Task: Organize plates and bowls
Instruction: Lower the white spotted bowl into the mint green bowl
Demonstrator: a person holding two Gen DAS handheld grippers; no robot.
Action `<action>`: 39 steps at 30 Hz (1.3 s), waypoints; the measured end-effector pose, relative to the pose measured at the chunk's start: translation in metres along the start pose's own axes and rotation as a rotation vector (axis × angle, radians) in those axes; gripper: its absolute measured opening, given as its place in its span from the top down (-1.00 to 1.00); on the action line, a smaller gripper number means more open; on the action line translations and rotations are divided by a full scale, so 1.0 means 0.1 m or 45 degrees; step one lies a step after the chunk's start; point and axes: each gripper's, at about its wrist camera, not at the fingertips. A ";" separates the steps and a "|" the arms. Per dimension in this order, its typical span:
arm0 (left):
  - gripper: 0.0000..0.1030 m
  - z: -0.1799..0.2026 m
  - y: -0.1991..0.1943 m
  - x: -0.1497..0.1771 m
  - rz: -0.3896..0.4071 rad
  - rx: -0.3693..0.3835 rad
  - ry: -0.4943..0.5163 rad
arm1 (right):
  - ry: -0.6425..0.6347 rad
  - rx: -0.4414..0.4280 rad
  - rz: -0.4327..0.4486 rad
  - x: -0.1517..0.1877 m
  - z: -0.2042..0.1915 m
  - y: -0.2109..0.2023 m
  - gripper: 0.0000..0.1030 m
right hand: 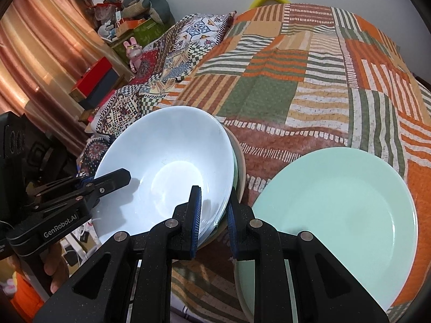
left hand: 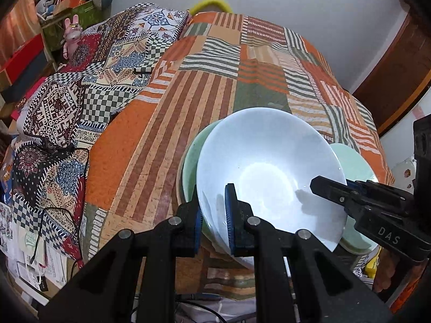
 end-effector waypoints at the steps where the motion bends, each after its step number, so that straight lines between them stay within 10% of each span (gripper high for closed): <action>1: 0.72 0.00 0.01 0.00 0.001 -0.006 0.004 | 0.002 0.000 -0.003 0.00 0.00 0.01 0.68; 39: 0.70 -0.02 0.09 -0.05 -0.009 -0.030 0.005 | -0.067 0.080 0.001 -0.03 -0.01 0.01 0.52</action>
Point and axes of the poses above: each gripper's, at about its wrist camera, not at the fingertips, and y roughly the way its jaws point, z to its right, x to its underside, and after that the axes turned 1 degree about -z, right-handed
